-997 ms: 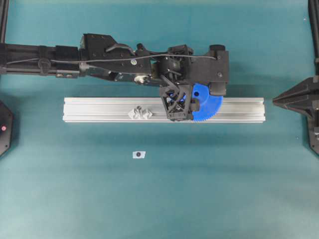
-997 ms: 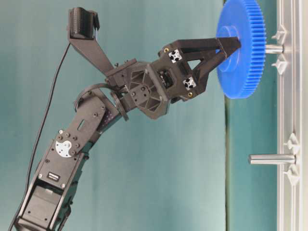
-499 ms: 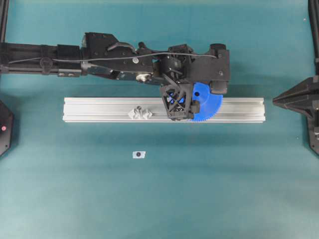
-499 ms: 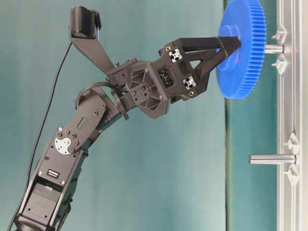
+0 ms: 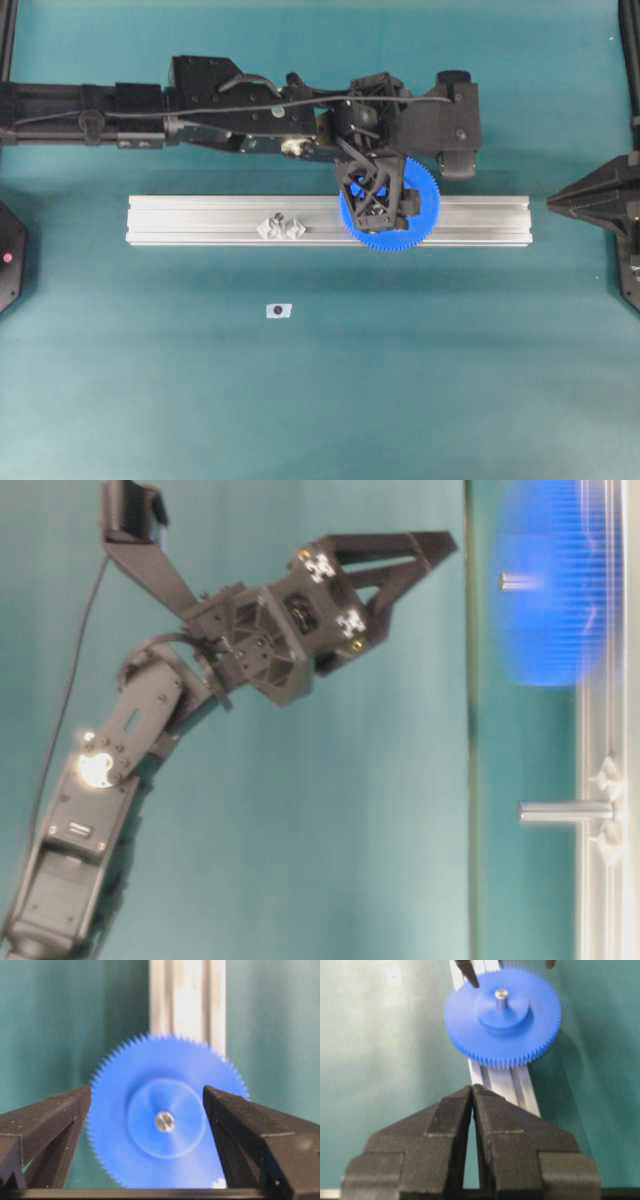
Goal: Find the location of the shaft and insert the large gear.
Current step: 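Open the left gripper and pull it back from the gear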
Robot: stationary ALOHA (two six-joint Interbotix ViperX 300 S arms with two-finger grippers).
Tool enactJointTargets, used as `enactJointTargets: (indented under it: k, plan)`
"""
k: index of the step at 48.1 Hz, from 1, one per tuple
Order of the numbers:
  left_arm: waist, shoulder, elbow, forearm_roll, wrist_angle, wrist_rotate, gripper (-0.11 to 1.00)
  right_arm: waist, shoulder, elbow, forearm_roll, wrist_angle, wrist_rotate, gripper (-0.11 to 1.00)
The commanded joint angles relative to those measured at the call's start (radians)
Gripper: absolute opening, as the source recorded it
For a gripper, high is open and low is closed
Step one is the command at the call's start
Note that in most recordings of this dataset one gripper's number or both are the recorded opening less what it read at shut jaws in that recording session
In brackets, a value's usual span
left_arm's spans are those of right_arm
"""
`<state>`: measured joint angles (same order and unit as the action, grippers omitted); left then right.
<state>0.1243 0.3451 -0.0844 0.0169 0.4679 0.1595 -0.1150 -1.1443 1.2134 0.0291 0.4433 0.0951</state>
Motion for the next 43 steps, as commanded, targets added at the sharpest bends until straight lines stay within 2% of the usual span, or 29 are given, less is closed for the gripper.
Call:
enactJointTargets:
  k: [1, 12, 25, 43]
  plan:
    - [-0.005, -0.048, -0.018, 0.003, 0.003, -0.002, 0.91, -0.003, 0.005, -0.011, 0.0, -0.011, 0.006, 0.14]
    - [-0.009, -0.074, 0.0, 0.003, 0.014, -0.006, 0.91, -0.003, -0.002, -0.011, 0.0, -0.009, 0.006, 0.14]
    - [-0.049, -0.106, 0.035, 0.002, 0.048, -0.028, 0.91, -0.003, -0.002, -0.011, 0.0, -0.009, 0.006, 0.14]
    - [-0.08, -0.264, 0.183, 0.002, 0.012, -0.051, 0.91, -0.002, -0.005, -0.009, 0.0, -0.006, 0.006, 0.14]
